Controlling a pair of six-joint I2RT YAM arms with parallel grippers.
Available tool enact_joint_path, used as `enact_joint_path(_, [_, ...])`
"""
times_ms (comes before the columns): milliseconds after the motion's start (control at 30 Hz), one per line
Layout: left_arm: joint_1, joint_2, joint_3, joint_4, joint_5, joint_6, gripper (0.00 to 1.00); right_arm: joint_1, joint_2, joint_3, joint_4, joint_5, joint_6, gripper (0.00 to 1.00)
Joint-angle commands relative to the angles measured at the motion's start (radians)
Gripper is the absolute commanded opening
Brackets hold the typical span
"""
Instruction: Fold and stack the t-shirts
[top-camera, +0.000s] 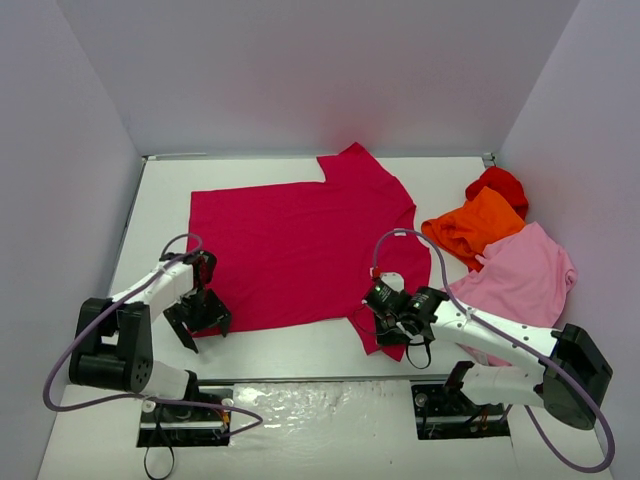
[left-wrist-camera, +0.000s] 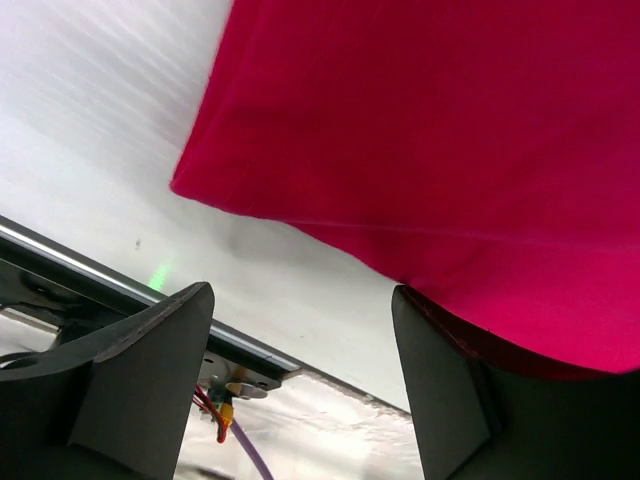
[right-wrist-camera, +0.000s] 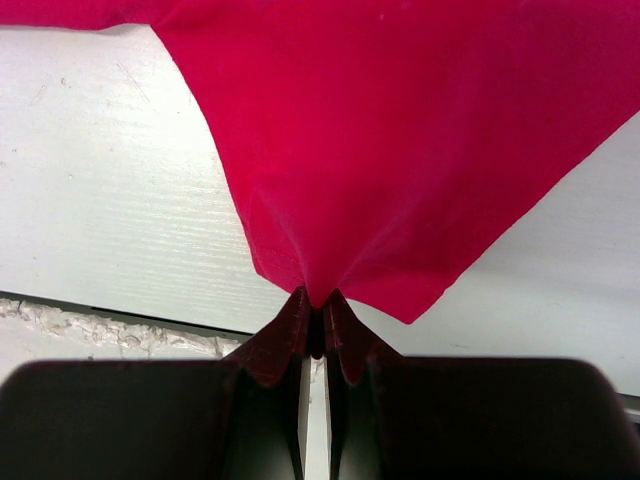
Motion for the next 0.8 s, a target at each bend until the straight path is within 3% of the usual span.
enact_joint_path(0, [0.013, -0.072, 0.127, -0.106, -0.16, -0.036, 0.69, -0.008, -0.022, 0.008, -0.003, -0.005, -0.012, 0.0])
enact_joint_path(300, [0.078, -0.034, 0.132, -0.153, -0.196, 0.01, 0.76, -0.032, -0.006, 0.012, 0.006, -0.032, -0.036, 0.0])
enact_joint_path(767, [0.078, 0.129, 0.167, -0.092, -0.234, 0.034, 0.7, -0.046, -0.009, 0.012, -0.001, -0.033, -0.036, 0.0])
